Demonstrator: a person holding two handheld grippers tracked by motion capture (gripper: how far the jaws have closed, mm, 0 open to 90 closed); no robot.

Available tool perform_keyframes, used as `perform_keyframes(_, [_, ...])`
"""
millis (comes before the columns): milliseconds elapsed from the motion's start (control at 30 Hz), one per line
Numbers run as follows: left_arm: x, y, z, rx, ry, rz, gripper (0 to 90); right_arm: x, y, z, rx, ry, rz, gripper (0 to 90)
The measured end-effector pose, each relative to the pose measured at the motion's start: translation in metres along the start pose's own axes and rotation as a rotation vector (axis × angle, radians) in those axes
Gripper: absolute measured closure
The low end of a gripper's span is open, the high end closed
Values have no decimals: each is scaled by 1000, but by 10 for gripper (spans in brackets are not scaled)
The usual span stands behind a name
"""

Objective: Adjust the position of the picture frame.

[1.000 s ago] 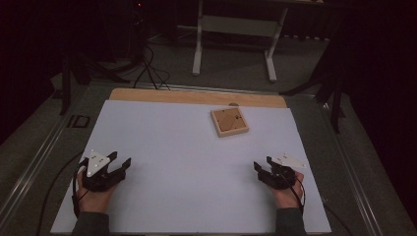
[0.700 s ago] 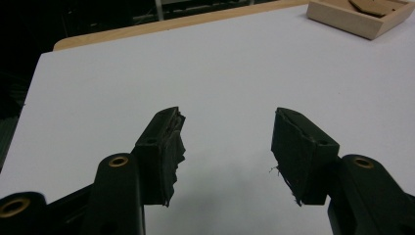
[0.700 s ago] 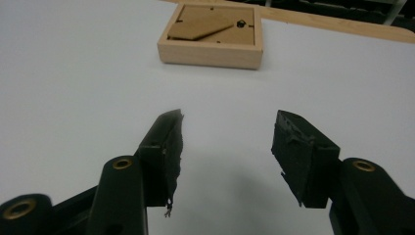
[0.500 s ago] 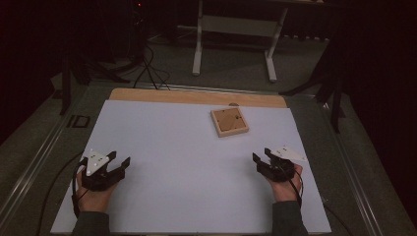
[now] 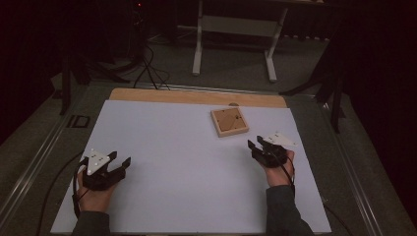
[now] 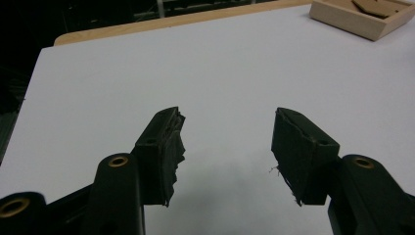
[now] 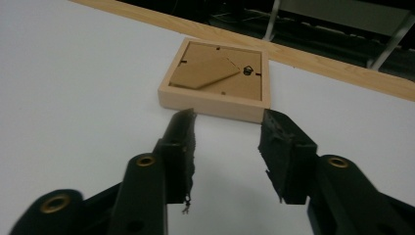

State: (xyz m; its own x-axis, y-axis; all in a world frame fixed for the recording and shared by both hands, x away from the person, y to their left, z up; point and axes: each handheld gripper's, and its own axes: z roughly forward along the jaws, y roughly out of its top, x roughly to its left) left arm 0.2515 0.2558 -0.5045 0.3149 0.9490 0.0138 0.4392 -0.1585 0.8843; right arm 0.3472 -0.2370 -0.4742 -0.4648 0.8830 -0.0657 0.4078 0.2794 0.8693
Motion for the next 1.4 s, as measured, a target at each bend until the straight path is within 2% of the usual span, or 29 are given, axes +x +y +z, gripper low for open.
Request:
perform_keyframes(333, [1,0,0,-3,-4,-10,441,-8,10,42,49,-3,15,730])
perform_keyframes(433, [1,0,0,-5,-5,-13,440,-14,11,54,63,-20,27,764])
perform_keyframes(600, [2,0,-1,-11,-5,-24,438,-21,12,65,78,-56,44,754])
perform_keyframes(667, [2,1,-2,-15,-6,-26,438,-25,13,75,79,-71,75,751])
perform_keyframes(900, [5,0,-3,-19,-4,-38,437,-32,18,97,102,-84,126,752])
perform_keyframes(1000, [5,0,-3,-22,-3,-44,437,-34,21,103,120,-91,124,753])
perform_keyframes(1067, [5,1,-3,-22,-3,-44,437,-36,21,111,154,-107,109,758])
perform_keyframes(1167, [5,1,-3,-28,-6,-47,437,-37,19,117,178,-125,118,753])
perform_keyframes(1267, [6,1,-4,-32,-9,-53,436,-37,21,121,171,-121,129,752])
perform_keyframes(1333, [7,0,-4,-35,-11,-59,435,-39,22,125,186,-126,140,749])
perform_keyframes(1400, [7,0,-5,-38,-11,-61,434,-43,22,127,189,-117,178,748])
